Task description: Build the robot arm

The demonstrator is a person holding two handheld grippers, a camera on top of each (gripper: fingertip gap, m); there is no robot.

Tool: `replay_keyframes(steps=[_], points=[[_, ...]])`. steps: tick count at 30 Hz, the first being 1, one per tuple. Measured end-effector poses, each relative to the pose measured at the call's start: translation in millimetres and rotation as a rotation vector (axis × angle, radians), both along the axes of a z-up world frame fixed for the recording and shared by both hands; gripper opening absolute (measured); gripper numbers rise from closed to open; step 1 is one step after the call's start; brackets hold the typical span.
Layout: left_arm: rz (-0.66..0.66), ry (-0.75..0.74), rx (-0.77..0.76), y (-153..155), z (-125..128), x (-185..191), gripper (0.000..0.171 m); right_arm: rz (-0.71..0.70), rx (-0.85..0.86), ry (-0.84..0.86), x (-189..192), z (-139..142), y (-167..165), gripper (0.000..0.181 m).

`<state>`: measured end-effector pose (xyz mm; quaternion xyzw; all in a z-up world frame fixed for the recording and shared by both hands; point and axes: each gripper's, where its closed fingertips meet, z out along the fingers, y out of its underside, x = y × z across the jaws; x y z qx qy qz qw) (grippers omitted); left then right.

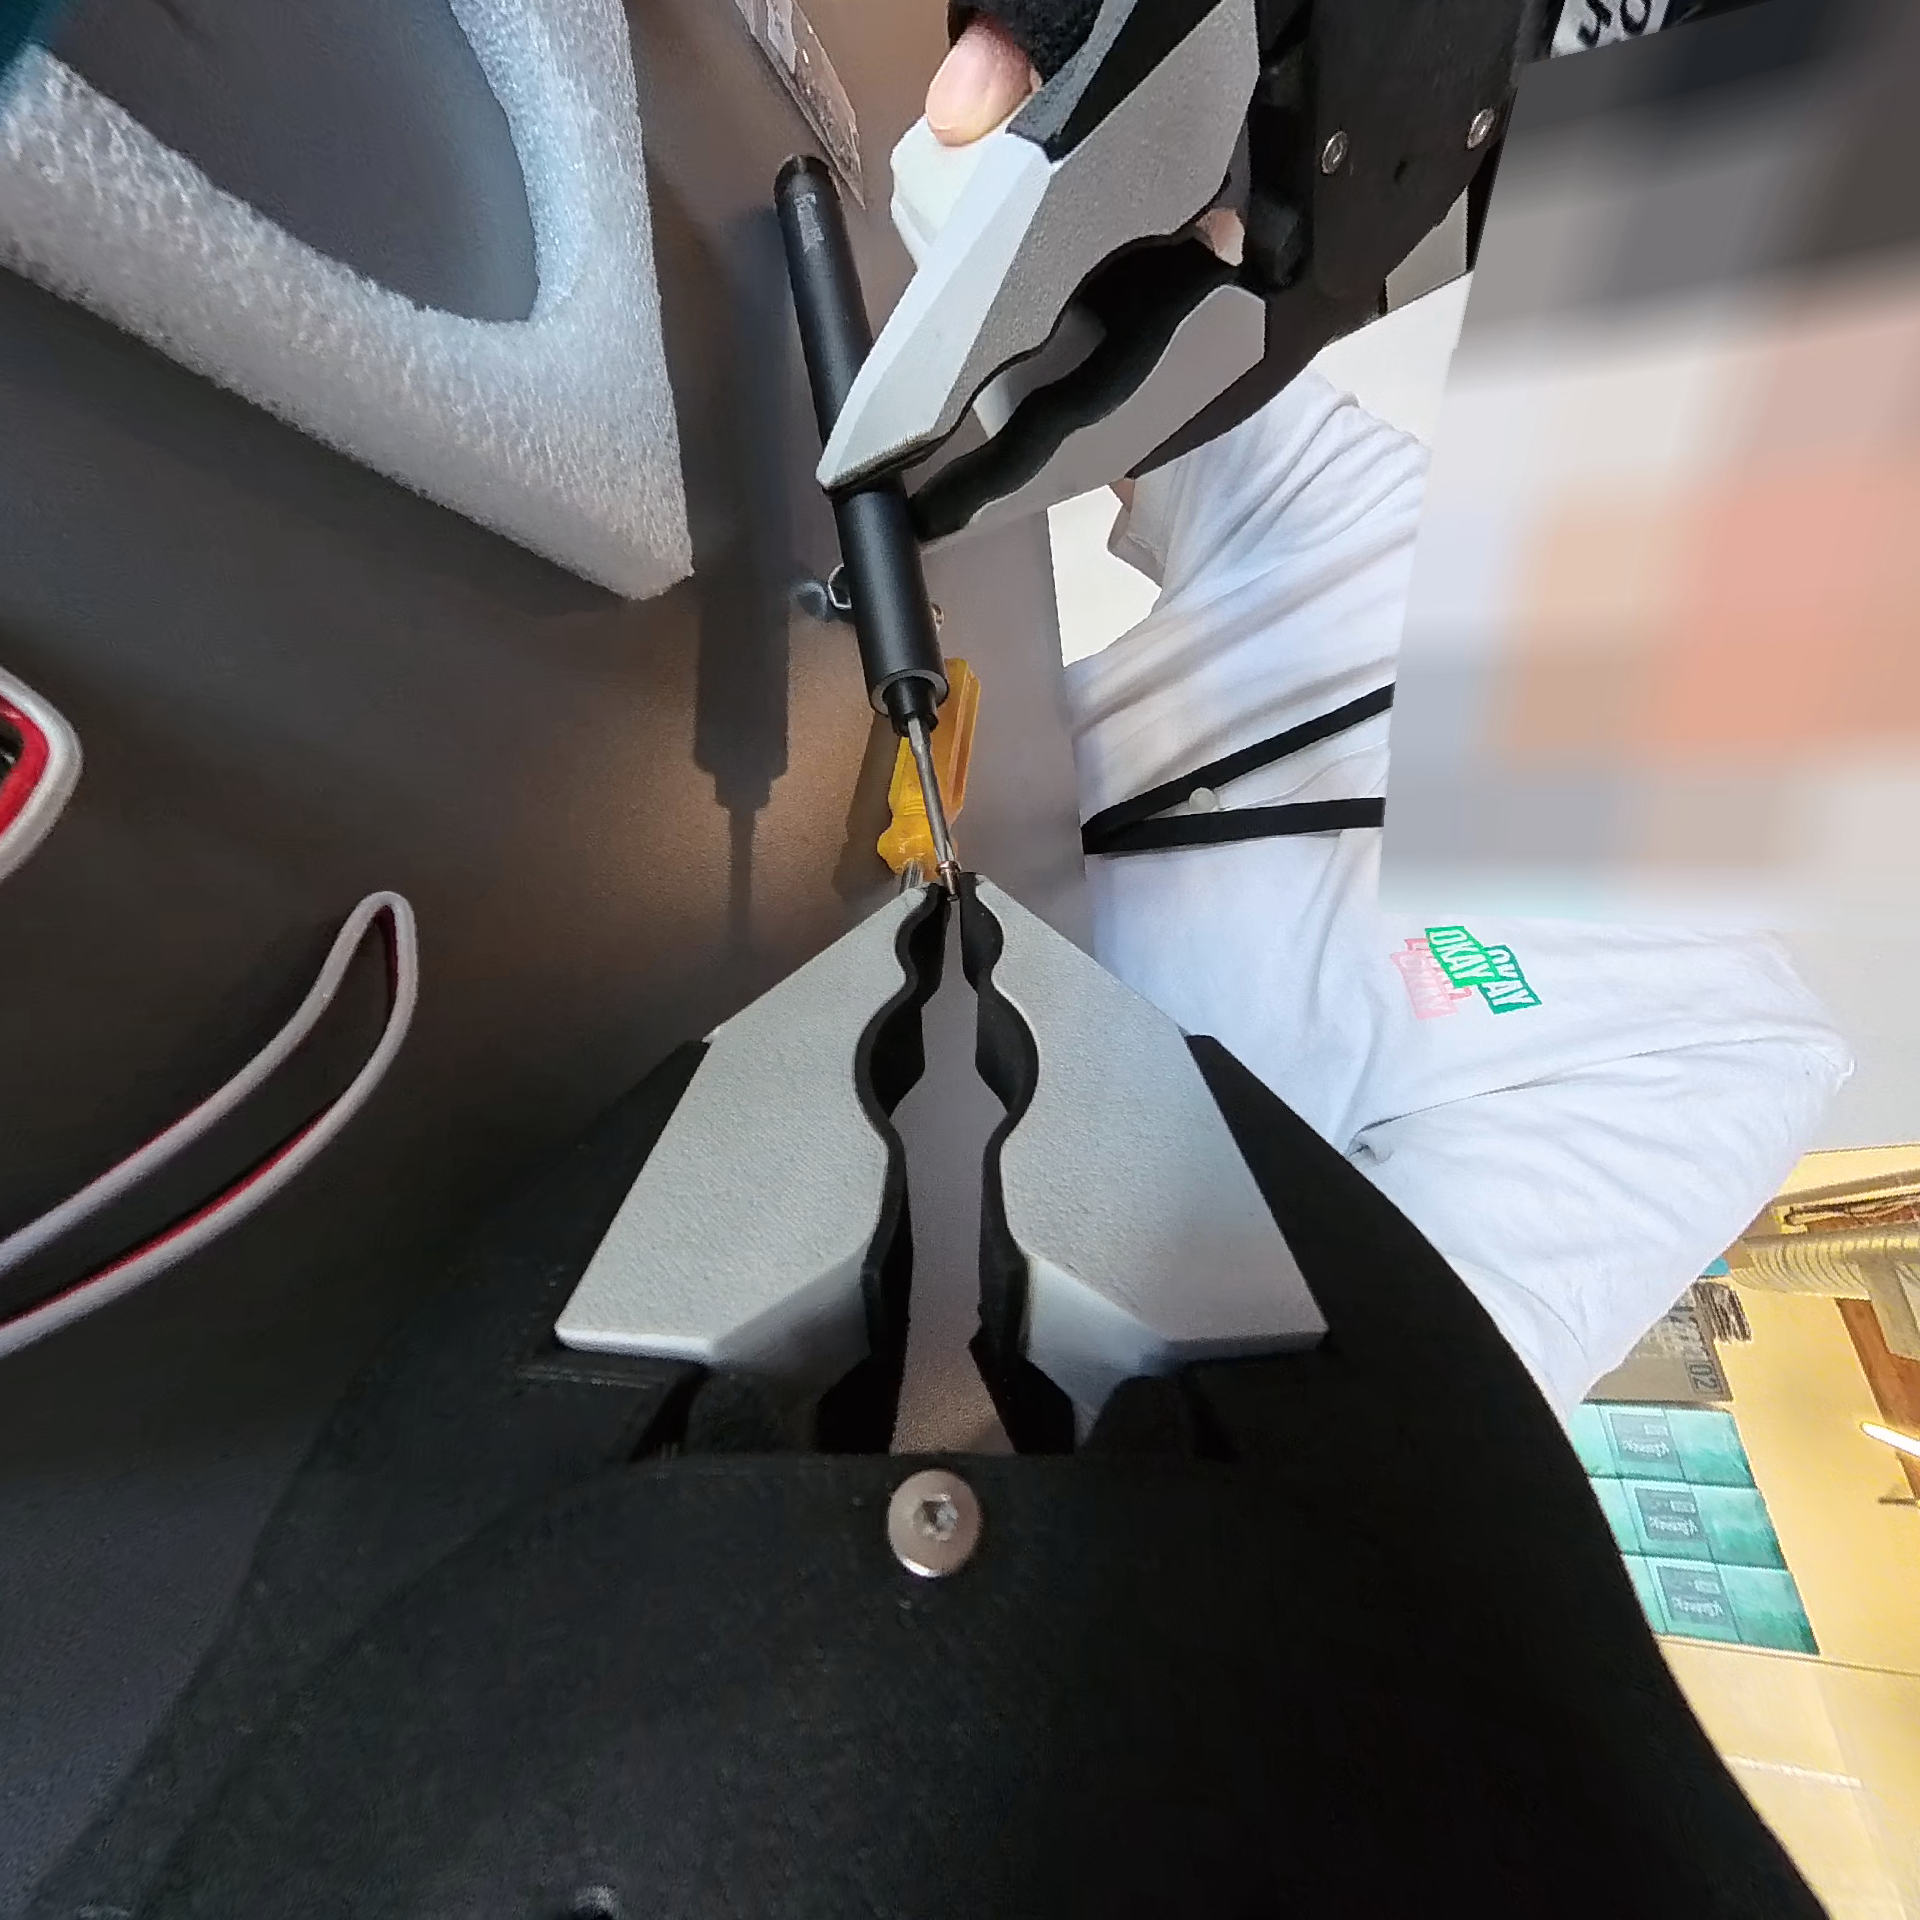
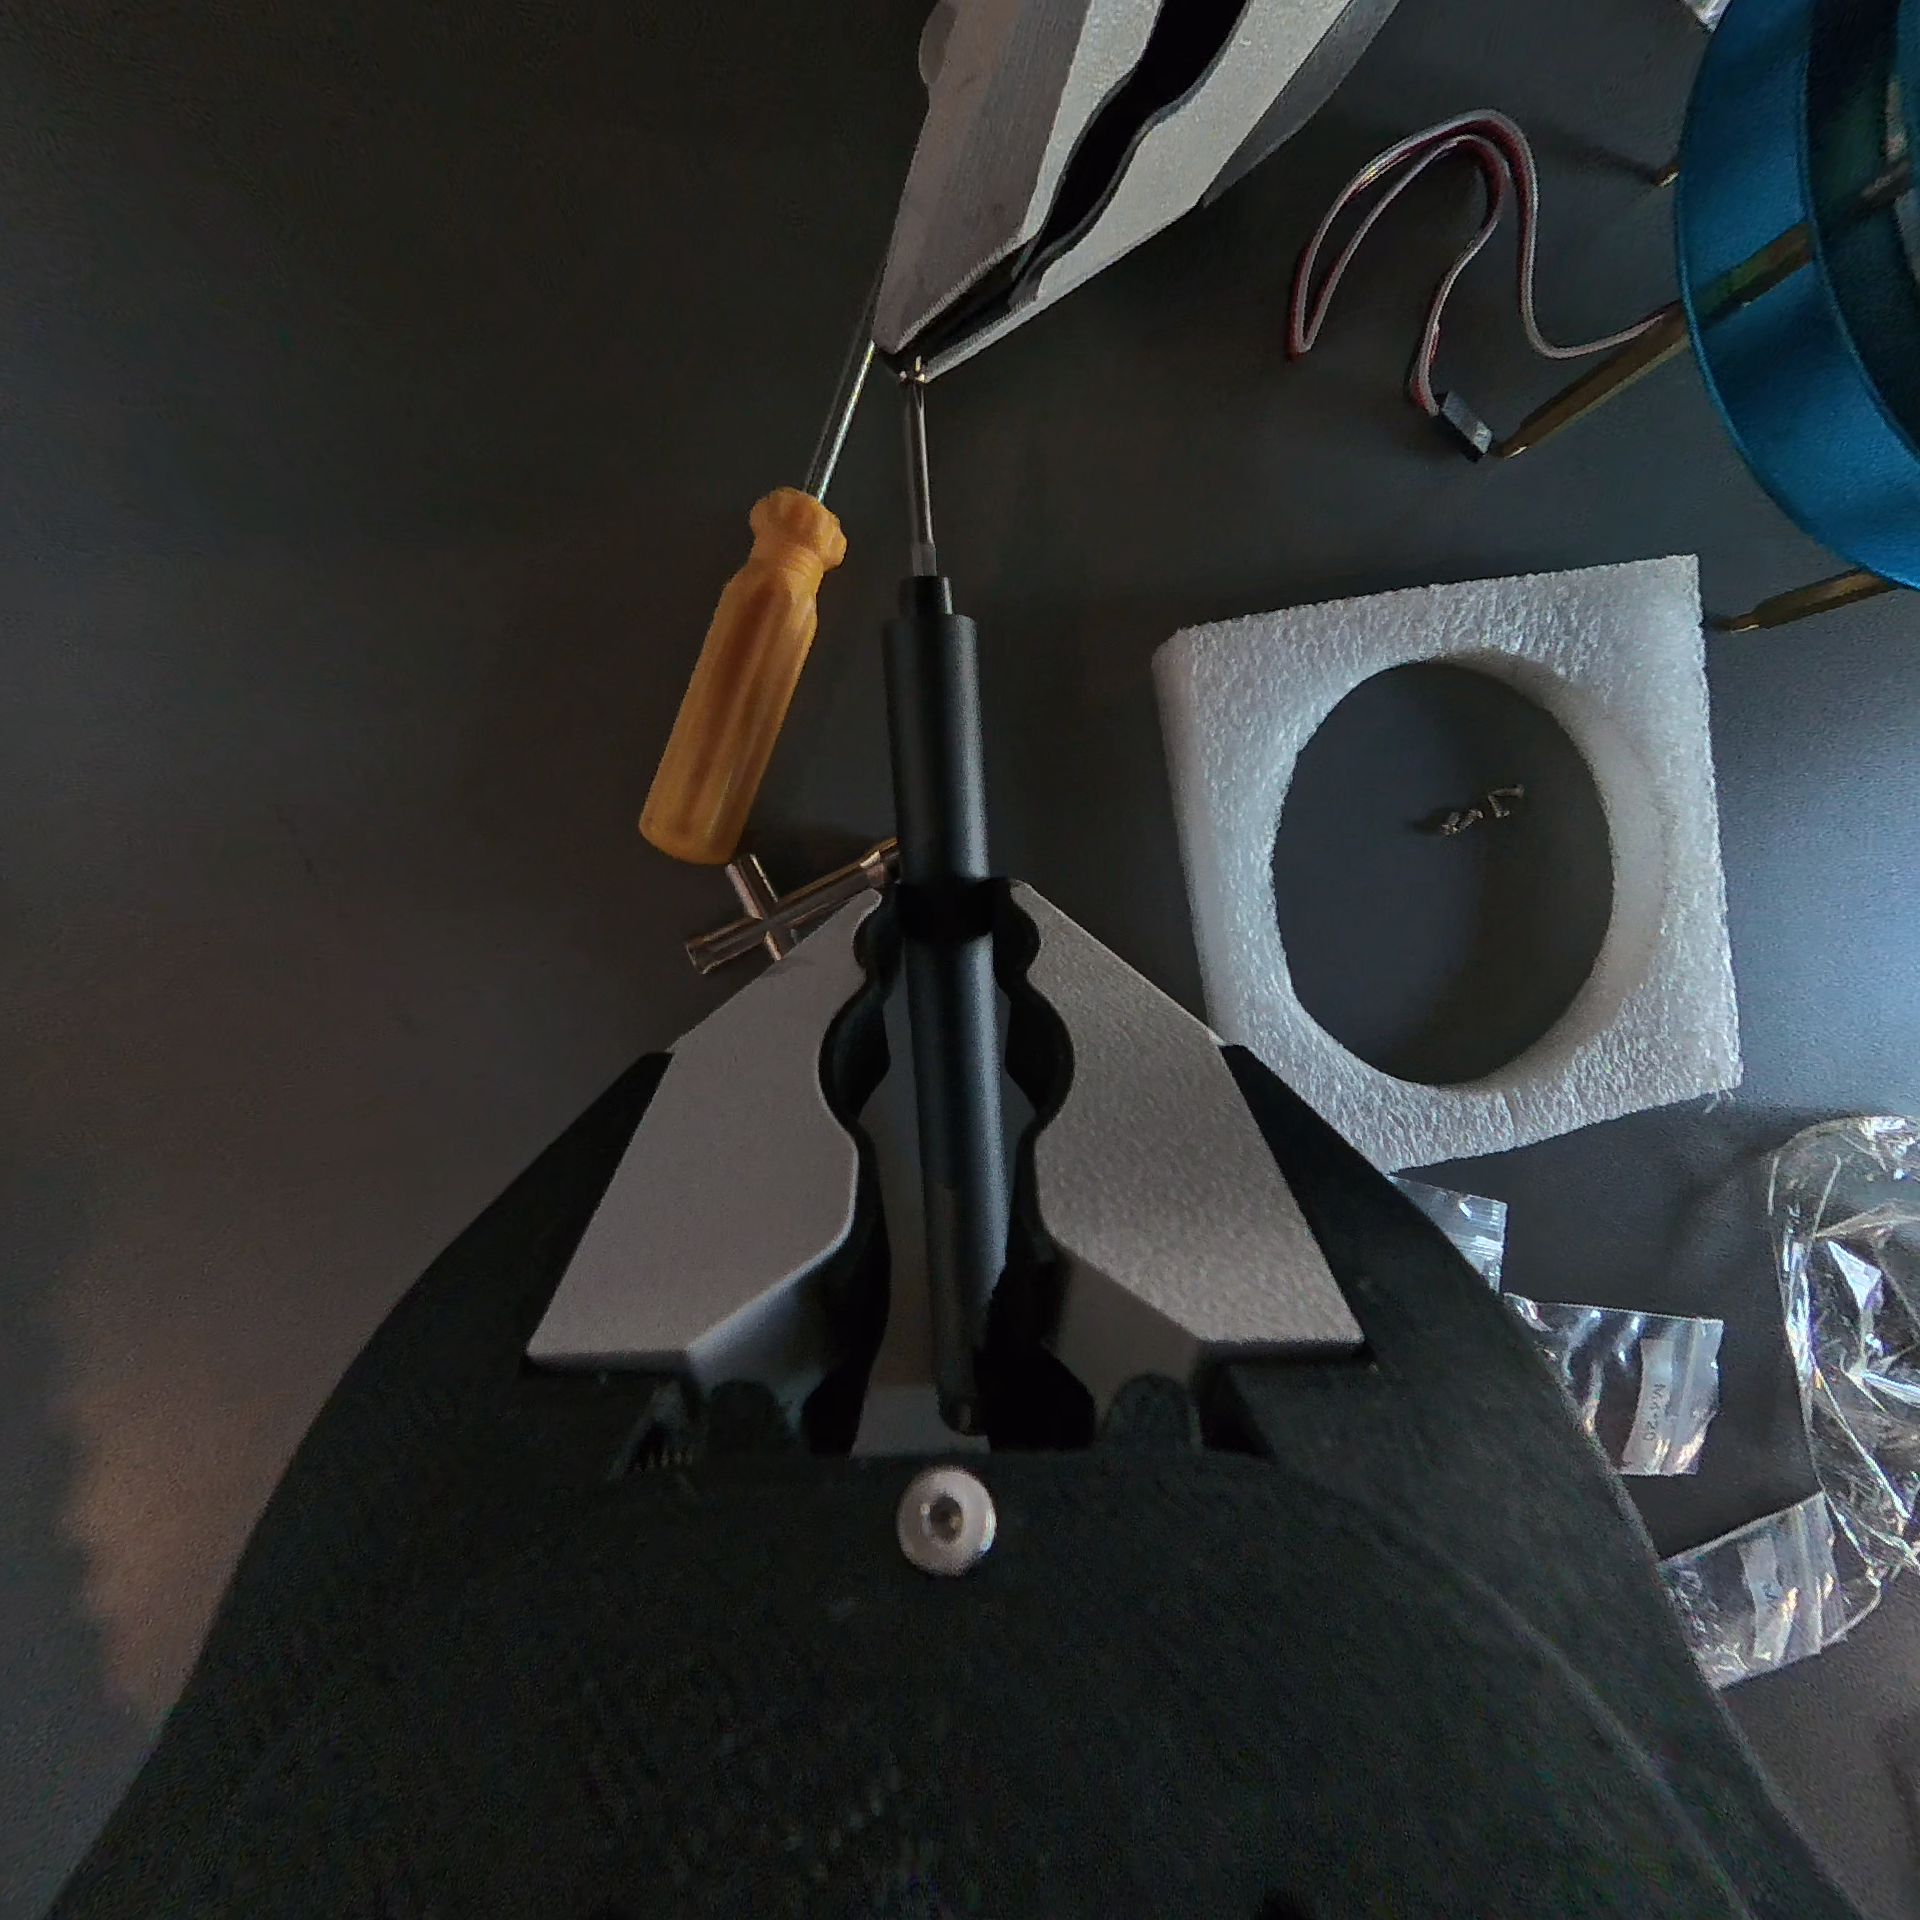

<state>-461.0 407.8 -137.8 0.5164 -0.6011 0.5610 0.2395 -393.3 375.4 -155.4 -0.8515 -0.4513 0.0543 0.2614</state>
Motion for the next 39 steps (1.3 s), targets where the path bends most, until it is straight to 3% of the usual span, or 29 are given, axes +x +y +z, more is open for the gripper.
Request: replay_keyframes(steps=[7,26,31,39], points=[[0.036,0.001,-0.016,-1.0,2.9,4.4,0.001,-0.015,-0.02,0.037,0.5,0.7,-0.3,0.015],[0.043,-0.024,-0.116,6.0,21.1,3.8,0.026,0.006,-0.052,0.124,-6.4,6.8,-6.2,0.015],[0.183,-0.193,-0.101,33.8,54.2,0.4,0.033,-0.026,-0.137,0.328,-12.0,22.3,-8.0,0.015],[0.534,-0.396,0.006,79.2,88.8,-4.8,0.045,-0.098,-0.274,0.639,-10.1,37.2,-2.7,0.015]])
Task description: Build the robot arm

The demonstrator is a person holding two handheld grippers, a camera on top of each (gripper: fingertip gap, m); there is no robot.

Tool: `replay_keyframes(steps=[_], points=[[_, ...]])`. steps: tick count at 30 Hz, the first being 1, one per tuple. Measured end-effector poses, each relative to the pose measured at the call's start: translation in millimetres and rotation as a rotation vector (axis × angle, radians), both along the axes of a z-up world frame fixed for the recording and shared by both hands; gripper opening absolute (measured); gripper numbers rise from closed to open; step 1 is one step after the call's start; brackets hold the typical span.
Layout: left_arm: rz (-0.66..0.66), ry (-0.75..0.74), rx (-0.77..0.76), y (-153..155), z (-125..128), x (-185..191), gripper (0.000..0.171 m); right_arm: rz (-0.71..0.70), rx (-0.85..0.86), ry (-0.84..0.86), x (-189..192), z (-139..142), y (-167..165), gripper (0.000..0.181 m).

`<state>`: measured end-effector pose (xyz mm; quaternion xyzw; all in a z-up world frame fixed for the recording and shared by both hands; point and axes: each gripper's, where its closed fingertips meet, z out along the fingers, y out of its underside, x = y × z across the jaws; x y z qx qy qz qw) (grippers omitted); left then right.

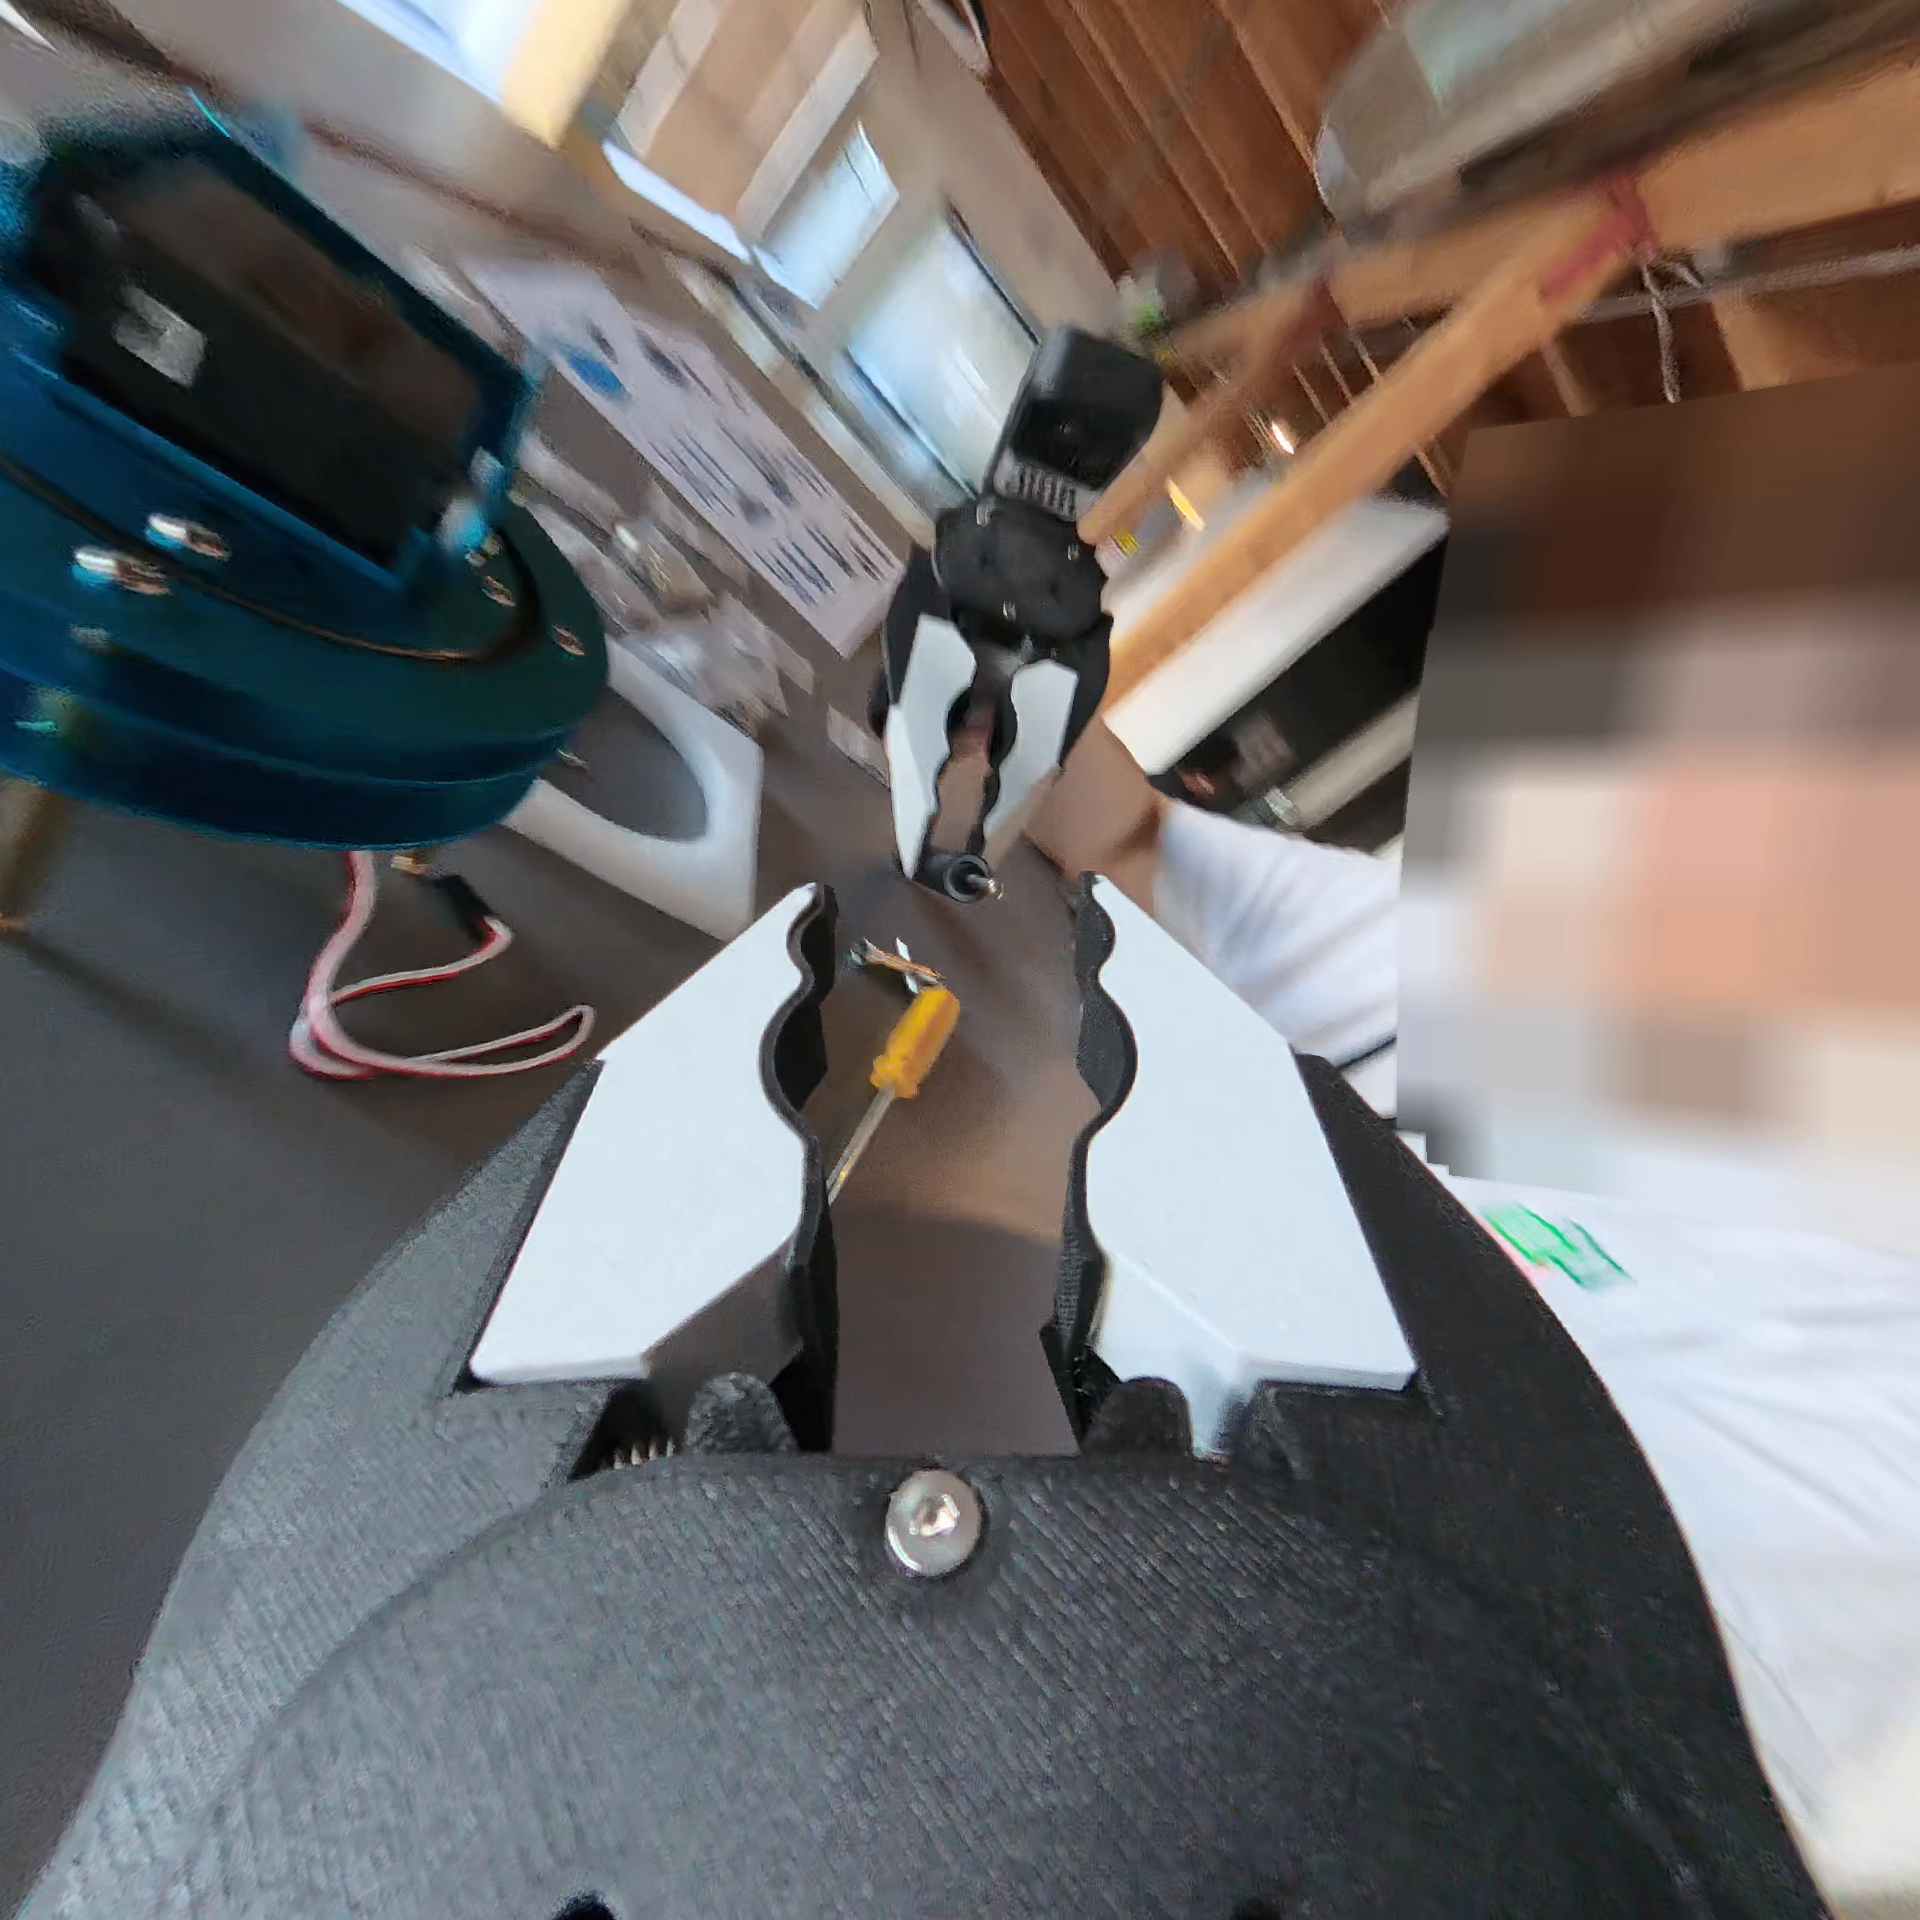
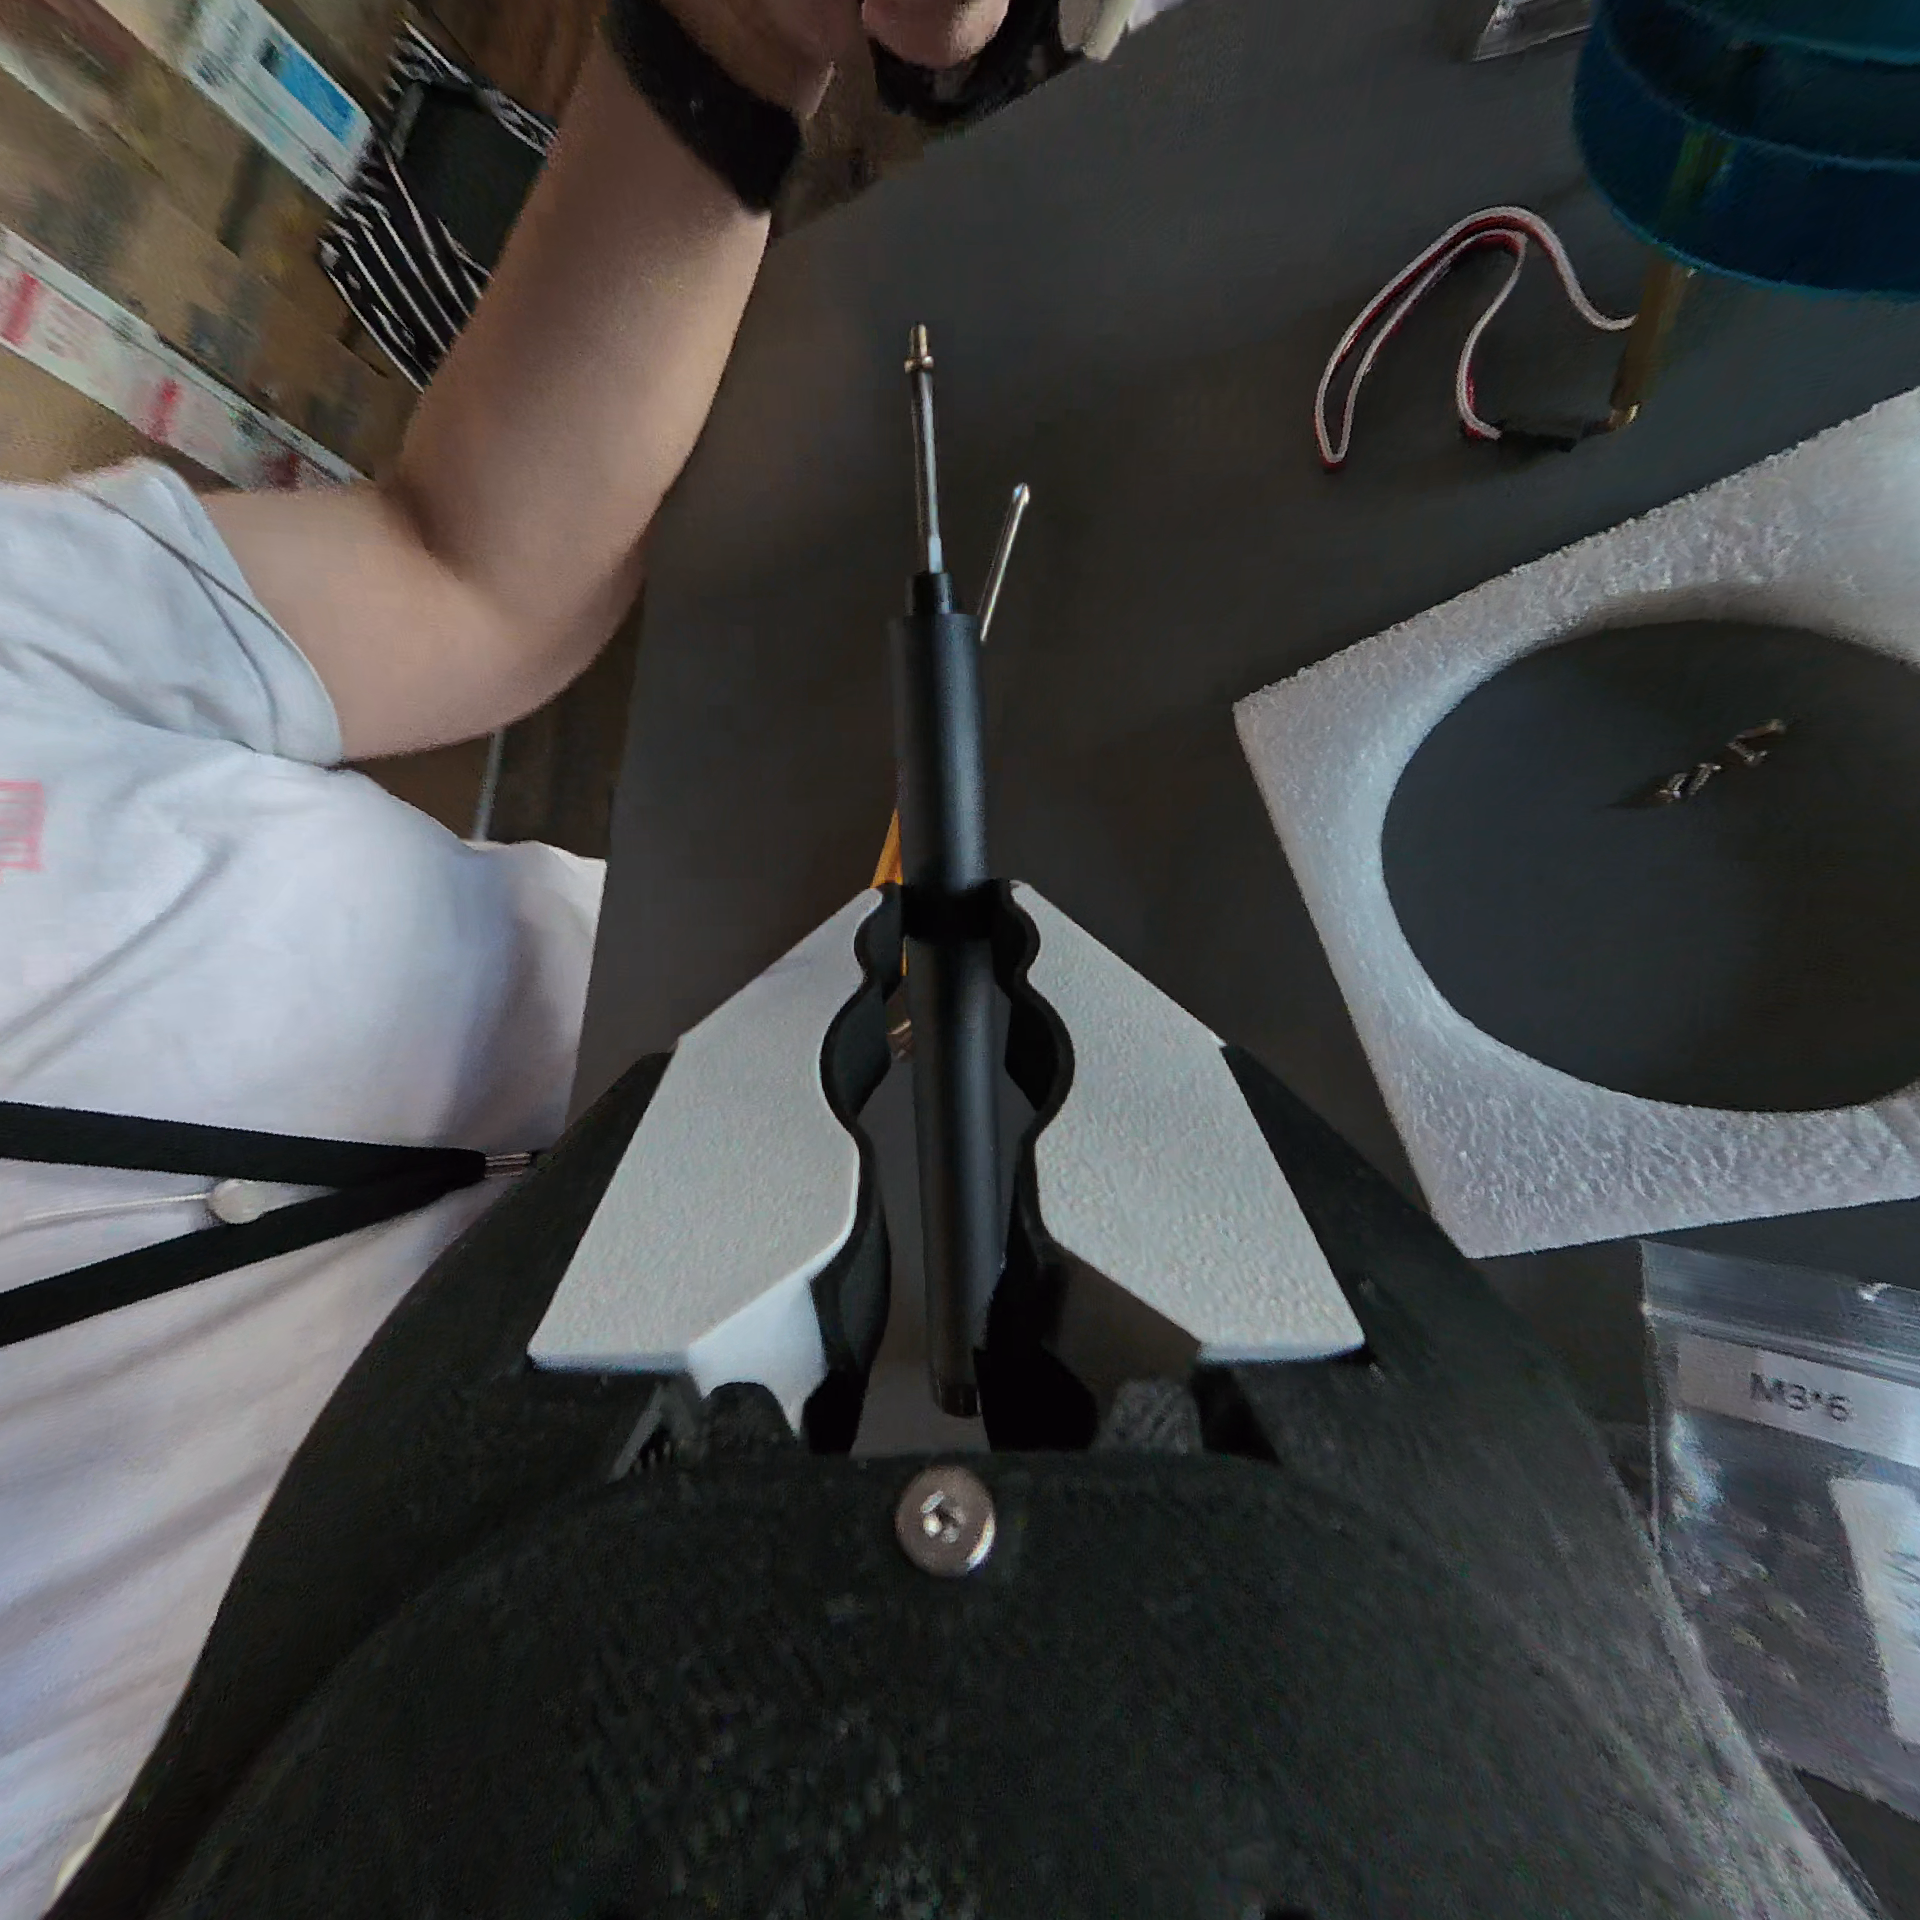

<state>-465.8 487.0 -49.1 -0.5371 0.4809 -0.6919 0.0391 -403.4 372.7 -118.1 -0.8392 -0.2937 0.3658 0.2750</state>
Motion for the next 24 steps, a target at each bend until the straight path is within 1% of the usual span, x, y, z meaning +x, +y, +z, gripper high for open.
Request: replay_keyframes(steps=[2,4,7,9,11,14,18,20,24], points=[[0.1,-0.026,0.047,4.7,-0.6,-5.4,0.049,-0.01,-0.024,0.064,0.3,2.3,2.1,0.016],[0.184,-0.041,0.05,5.2,-1.5,-12.3,0.051,-0.025,-0.044,0.116,1.3,4.3,4.7,0.015],[0.294,-0.058,-0.033,-3.0,-6.2,-15.4,0.047,-0.054,-0.072,0.216,1.3,11.4,8.8,0.015],[0.325,-0.049,-0.08,-22.2,-12.9,-12.0,0.046,-0.063,-0.093,0.297,-0.4,17.8,10.6,0.015],[0.335,-0.02,-0.082,-48.3,-20.8,-0.9,0.049,-0.08,-0.115,0.36,-1.5,21.5,12.9,0.015],[0.352,-0.026,-0.115,-83.3,-21.1,16.8,0.047,-0.093,-0.132,0.44,-3.6,27.6,15.5,0.015],[0.291,-0.004,-0.178,-120.3,-28.6,41.9,0.054,-0.132,-0.154,0.604,-4.2,43.6,21.3,0.015],[0.276,0.008,-0.186,-132.1,-30.9,52.6,0.053,-0.146,-0.168,0.68,-3.9,50.9,22.2,0.015],[0.299,0.05,-0.151,-136.4,-38.4,71.5,0.053,-0.169,-0.185,0.761,-3.5,57.6,23.6,0.015]])
